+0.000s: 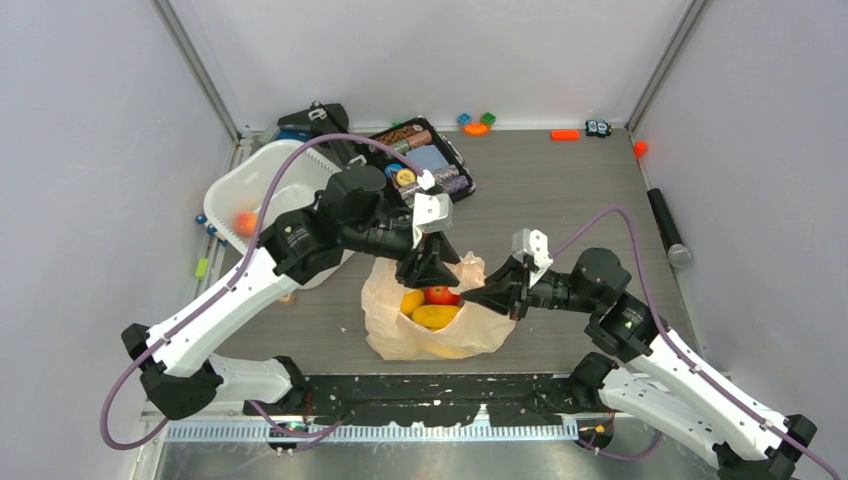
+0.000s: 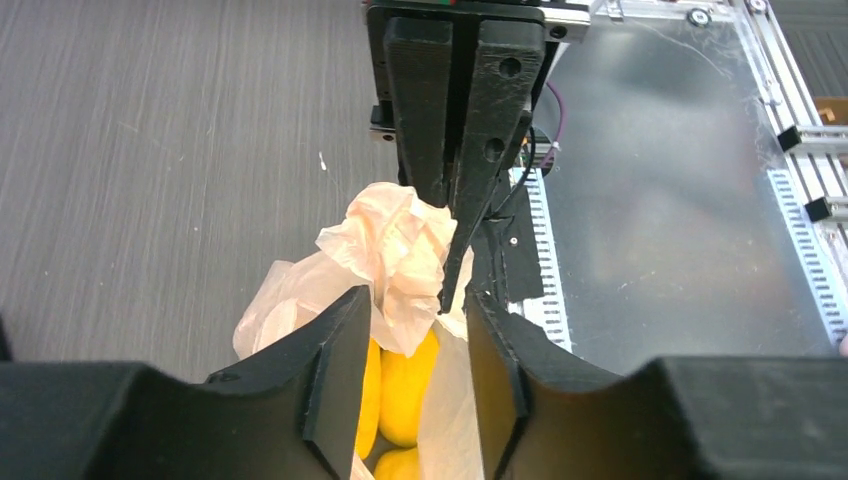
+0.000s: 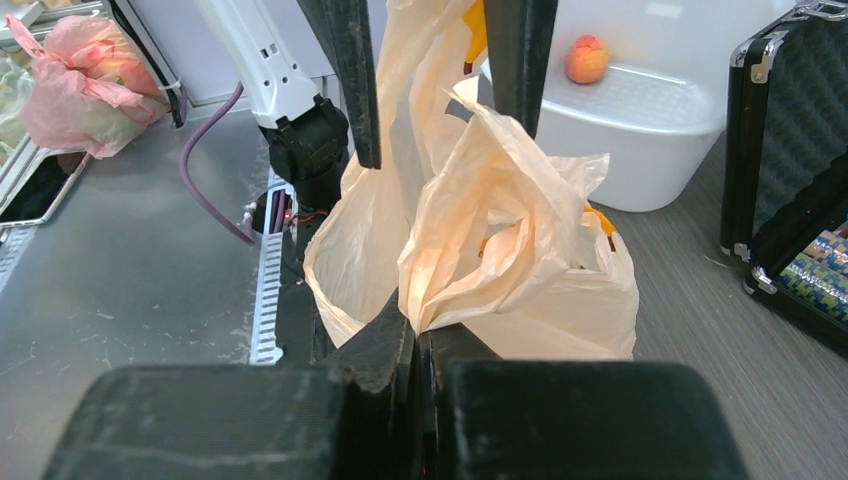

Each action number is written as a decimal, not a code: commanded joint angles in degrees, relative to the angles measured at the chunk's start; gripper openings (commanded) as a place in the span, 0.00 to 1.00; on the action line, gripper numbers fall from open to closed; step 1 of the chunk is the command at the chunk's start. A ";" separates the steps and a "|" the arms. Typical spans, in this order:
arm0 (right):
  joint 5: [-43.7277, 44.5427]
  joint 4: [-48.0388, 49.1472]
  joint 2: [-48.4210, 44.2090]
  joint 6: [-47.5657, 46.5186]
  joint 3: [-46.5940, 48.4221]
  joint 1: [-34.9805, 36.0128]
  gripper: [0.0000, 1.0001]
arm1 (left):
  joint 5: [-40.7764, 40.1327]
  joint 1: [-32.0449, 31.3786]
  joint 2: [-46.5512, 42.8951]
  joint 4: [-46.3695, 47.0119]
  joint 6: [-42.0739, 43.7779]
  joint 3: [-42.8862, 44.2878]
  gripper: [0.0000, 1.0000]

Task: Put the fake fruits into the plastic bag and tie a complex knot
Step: Adjust the plastic bag at the center of the board.

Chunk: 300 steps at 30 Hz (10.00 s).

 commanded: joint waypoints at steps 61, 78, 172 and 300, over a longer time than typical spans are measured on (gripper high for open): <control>8.73 0.05 -0.96 -1.23 -0.44 -0.05 0.05 | -2.63 2.82 -12.79 2.44 -0.41 0.94 0.05; 9.15 2.16 -2.95 0.05 -1.28 -0.06 0.05 | -24.12 3.65 -34.45 -1.11 -7.27 -15.91 0.99; -7.85 -6.03 21.61 8.08 12.89 4.67 0.05 | 2.41 4.18 -4.05 -11.41 -0.94 -8.83 0.61; -16.21 15.53 20.17 12.98 10.74 -0.40 0.80 | 7.82 -1.98 -10.99 -1.14 0.80 -17.06 0.00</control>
